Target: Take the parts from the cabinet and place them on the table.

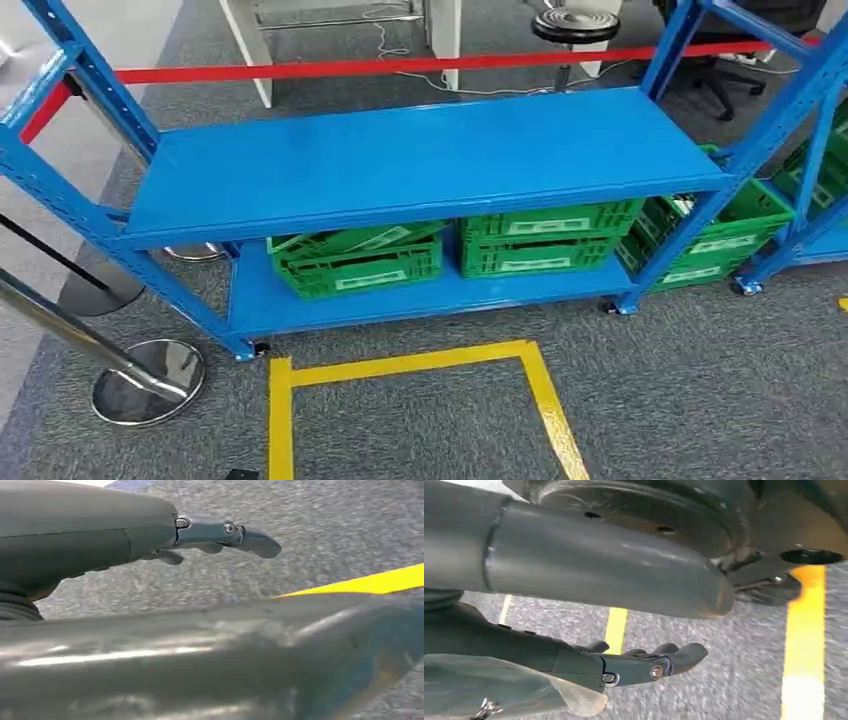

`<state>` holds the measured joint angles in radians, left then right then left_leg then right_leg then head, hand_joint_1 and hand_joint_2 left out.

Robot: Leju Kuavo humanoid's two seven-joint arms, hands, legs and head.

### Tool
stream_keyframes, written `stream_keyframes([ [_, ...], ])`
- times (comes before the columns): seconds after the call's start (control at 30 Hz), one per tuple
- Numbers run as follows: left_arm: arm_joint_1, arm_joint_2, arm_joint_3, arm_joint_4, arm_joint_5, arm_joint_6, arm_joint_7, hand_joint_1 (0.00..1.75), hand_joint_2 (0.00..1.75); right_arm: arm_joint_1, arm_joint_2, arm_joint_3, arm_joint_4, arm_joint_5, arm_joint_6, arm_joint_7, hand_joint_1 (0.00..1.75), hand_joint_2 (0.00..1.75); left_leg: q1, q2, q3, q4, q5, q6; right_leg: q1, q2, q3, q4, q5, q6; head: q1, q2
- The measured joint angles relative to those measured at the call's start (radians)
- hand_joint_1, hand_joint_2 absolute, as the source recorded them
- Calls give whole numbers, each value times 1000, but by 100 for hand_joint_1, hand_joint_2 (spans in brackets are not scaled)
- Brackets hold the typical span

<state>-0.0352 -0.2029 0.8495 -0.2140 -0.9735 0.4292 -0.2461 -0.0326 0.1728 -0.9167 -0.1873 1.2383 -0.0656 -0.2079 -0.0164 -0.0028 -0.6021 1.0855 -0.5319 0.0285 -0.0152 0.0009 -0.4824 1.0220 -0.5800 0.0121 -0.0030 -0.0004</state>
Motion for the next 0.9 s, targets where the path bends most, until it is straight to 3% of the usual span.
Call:
stream_keyframes([
  [0.03, -3, 0, 0, 0, 0, 0, 0, 0, 0, -2, 0, 0, 0, 0, 1, 1, 0, 0, -6, -3, 12, -29, 9, 8, -2, -4, -7, -1, -7, 8, -3, 0],
  [0.07, 1, 0, 0, 0, 0, 0, 0, 0, 0, -2, 1, 0, 0, 0, 3, 1, 0, 0, -5, -5, 15, -42, 24, 14, -2, -3, 23, 13, -1, 14, -3, 0],
  [0.1, 3, 0, 0, 0, 0, 0, 0, 0, 0, -2, 2, 0, 0, 0, 4, 0, 0, 0, -5, -4, 24, -46, 19, 21, -2, -4, 22, 17, 7, 21, -1, 0],
  [0.13, 0, -1, 0, 0, 0, 0, 0, 0, 0, -4, 1, 0, 0, 0, 6, 0, 0, 0, 1, -3, 43, -55, 34, 26, -4, -5, 21, 22, -5, 22, -3, 0],
  [0.17, -2, 1, 1, 0, 0, 0, 0, 0, 0, -5, 1, 0, 0, 0, 6, 0, 0, 0, 3, -2, 54, -59, 32, 29, -3, -2, 15, 42, -25, 25, 5, 0],
  [0.2, -5, 1, 1, 0, 0, 0, 0, 0, 0, -9, 1, 0, 0, 0, 6, 0, 0, 0, 4, -2, 55, -60, 29, 33, -3, -2, -13, 92, -52, 30, 9, 0],
  [0.27, -5, -2, 1, 0, -1, -1, 0, 0, 0, -11, 1, 0, 0, 0, 7, 0, 0, 0, 4, -2, 57, -60, 20, 34, -4, -1, -111, 237, -117, 36, 11, 0],
  [0.3, -5, -2, 1, 0, -2, -1, 0, 0, 0, -10, 0, 0, 0, 0, 9, 3, 0, 0, 4, -2, 61, -59, 15, 34, -3, -2, -155, 292, -128, 37, 12, 0],
  [0.33, -2, -3, 1, 0, -2, -1, 0, 0, 0, -7, 0, 0, 0, 0, 11, 4, 0, 0, 5, -3, 69, -59, 9, 33, -4, -2, -178, 298, -109, 38, 13, 0],
  [0.37, -1, -4, 1, 0, -2, -1, 0, 0, 0, -4, 0, 0, 0, 0, 13, 6, 0, 0, 6, -4, 79, -59, 1, 30, -5, -2, -178, 264, -67, 41, 11, 0],
  [0.43, 0, -5, 1, 0, -2, -1, 0, 0, 0, 0, -2, 0, -1, 0, 12, 6, 0, 0, 11, -6, 108, -59, -19, 21, -5, -2, -134, 103, 54, 40, 12, 0],
  [0.47, 2, -5, 1, 0, -3, -1, 0, 0, 0, 2, -2, -1, 0, 0, 12, 6, 0, 0, 12, -5, 114, -60, -30, 15, -4, -4, -120, 49, 91, 40, 13, 0],
  [0.5, -2, -4, 2, 0, -3, -2, 0, 0, 0, -1, -2, -1, 1, 0, 13, 7, 0, 0, 9, -8, 121, -54, -36, 8, 2, -4, -129, 34, 53, 34, 13, 0],
  [0.53, -6, -5, 2, 0, -3, -2, 0, 0, 0, -2, -2, -2, 1, 0, 13, 7, 0, 0, 9, -7, 114, -57, -39, 2, 4, -4, -116, 39, 54, 14, 16, 0],
  [0.57, -5, -5, 2, 0, -3, -2, 0, 0, 0, -1, -2, -2, 1, 0, 13, 7, 0, 0, 9, -6, 125, -57, -39, -5, 5, -2, -117, 35, 69, 5, 10, 0],
  [0.63, -3, -5, 2, 0, -3, -2, 1, 0, 0, 3, -2, -3, 1, -2, 13, 10, 0, 0, 8, -5, 128, -42, -39, -11, -2, -1, -100, 29, 69, -3, 11, 0],
  [0.7, -5, -5, 2, 0, -3, -2, 1, 0, 0, 1, -2, -4, 1, -3, 16, 12, 0, 0, 10, -2, 80, 51, -59, -25, -3, -4, -83, 19, 63, -13, 5, 0],
  [0.8, -6, -5, 2, 0, -3, -3, 1, 0, 0, -1, -2, -5, 1, -3, 16, 13, 0, 0, 14, -2, -43, 237, -152, -34, -2, -3, -64, 15, 47, -17, 6, 0],
  [0.83, -4, -6, 2, 0, -3, -3, 1, 0, 0, 0, -2, -5, 1, -3, 16, 14, 0, 0, 14, -2, -63, 248, -149, -33, -1, -2, -57, 15, 41, -18, 6, 0],
  [0.87, -2, -6, 2, 0, -3, -5, 1, 0, 0, 1, -2, -5, 1, -3, 16, 15, 0, 0, 13, -2, -65, 223, -118, -29, 0, -1, -48, 15, 34, -18, 6, 0],
  [0.9, -1, -6, 2, 0, -3, -7, 1, 0, 0, 1, -2, -6, 1, -3, 16, 15, 0, 0, 13, -2, -52, 164, -61, -22, 3, 0, -38, 14, 27, -17, 6, 0],
])
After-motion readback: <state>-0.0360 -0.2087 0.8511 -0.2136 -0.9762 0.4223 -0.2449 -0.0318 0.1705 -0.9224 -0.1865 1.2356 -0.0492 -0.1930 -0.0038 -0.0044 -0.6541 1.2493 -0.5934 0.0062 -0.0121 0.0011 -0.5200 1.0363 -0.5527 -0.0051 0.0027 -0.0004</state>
